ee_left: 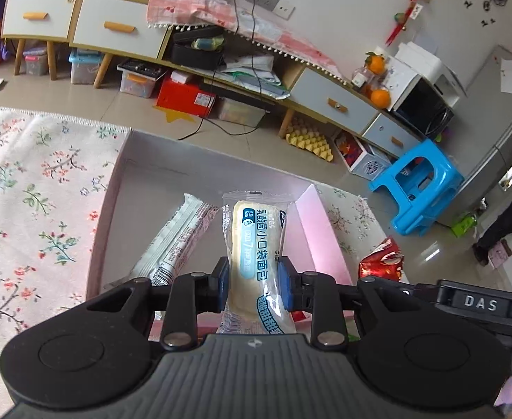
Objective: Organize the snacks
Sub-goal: 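Carry both packets into the pink box and open both grippers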
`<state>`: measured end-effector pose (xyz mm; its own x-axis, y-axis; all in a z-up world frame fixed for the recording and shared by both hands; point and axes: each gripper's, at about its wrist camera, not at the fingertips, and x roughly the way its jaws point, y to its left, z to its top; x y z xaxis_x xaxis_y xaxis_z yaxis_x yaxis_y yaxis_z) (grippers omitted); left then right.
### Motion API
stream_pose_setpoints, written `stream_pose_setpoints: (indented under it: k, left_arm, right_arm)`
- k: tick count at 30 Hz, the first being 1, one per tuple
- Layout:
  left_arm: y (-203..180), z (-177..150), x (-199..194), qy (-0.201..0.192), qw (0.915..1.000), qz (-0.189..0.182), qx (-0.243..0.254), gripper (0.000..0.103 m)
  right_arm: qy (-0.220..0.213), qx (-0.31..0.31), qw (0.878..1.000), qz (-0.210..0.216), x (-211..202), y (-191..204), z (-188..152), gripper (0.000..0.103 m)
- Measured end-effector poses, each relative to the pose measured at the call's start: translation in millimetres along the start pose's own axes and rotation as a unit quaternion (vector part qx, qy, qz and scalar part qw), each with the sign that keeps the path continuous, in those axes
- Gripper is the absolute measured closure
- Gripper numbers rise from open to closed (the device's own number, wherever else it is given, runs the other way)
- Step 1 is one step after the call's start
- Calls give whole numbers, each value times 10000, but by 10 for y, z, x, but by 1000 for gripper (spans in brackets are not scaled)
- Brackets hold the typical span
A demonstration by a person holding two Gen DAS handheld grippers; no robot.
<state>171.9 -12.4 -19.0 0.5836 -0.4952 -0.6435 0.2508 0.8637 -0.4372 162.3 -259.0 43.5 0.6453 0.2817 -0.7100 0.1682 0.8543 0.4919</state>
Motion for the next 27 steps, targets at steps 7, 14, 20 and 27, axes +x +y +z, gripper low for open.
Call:
stream_pose_setpoints:
  k: [7,14,20,27]
  left_arm:
    - [133,-24,67,44,9986,197,-486,77]
    - [140,-10,41,-94,9971,518,-554,77]
    - [58,-16,85,-160,9972,713,-181,77]
    - [37,-19,98,-123,9986,504,-87,67]
  right_arm:
    - [88,139,9998,-115,201,-95,-8,63]
    - [145,150,9995,-218,260,-75,-34,63]
    - [184,108,9995,-250,308,-53,-45,62]
    - [150,112,9994,-288,287,-69,-29,59]
